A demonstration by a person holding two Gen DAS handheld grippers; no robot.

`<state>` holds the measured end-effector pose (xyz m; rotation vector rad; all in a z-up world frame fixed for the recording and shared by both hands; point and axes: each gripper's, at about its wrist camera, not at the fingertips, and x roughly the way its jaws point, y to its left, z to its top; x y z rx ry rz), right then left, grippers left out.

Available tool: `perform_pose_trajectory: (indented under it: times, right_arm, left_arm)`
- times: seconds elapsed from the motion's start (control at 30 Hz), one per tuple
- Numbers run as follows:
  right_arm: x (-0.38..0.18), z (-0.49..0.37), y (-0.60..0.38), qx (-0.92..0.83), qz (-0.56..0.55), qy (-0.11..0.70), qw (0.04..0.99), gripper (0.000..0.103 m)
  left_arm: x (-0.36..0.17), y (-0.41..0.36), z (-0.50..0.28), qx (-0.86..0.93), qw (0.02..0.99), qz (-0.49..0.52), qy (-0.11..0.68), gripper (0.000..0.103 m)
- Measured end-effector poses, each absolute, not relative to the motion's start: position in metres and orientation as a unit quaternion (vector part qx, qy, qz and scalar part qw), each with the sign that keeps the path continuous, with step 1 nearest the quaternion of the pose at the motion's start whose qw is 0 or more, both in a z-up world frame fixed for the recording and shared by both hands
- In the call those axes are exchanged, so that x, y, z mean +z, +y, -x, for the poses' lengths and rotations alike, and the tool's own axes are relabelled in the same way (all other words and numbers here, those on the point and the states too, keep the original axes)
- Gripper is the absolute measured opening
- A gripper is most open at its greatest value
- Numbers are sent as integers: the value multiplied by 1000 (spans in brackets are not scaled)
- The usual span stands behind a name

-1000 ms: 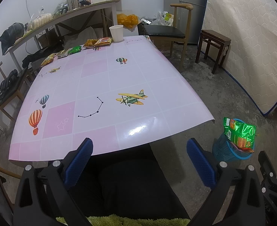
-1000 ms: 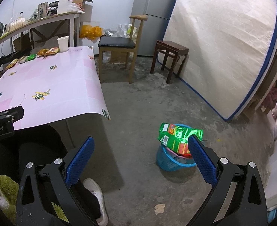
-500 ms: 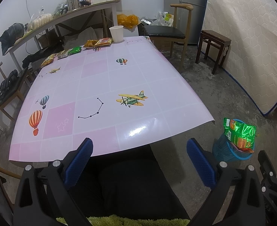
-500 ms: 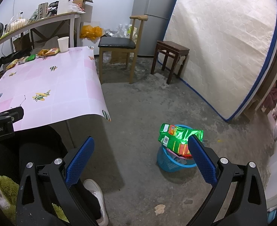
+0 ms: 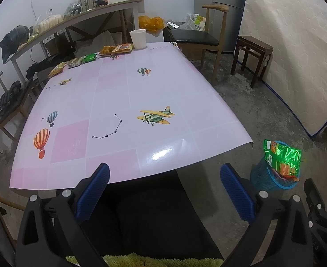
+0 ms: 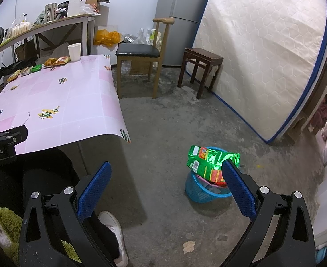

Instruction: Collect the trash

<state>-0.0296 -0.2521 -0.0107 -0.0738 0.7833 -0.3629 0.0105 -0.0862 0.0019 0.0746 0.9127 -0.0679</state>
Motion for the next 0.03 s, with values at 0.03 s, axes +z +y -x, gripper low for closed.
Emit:
perform_pose_trajectory:
  times: [0.03]
  right_arm:
    - [-10,30,-253,-176,36,379,908,95]
  left_arm:
    - [2,-86,-11,-32,897,-36,440,97]
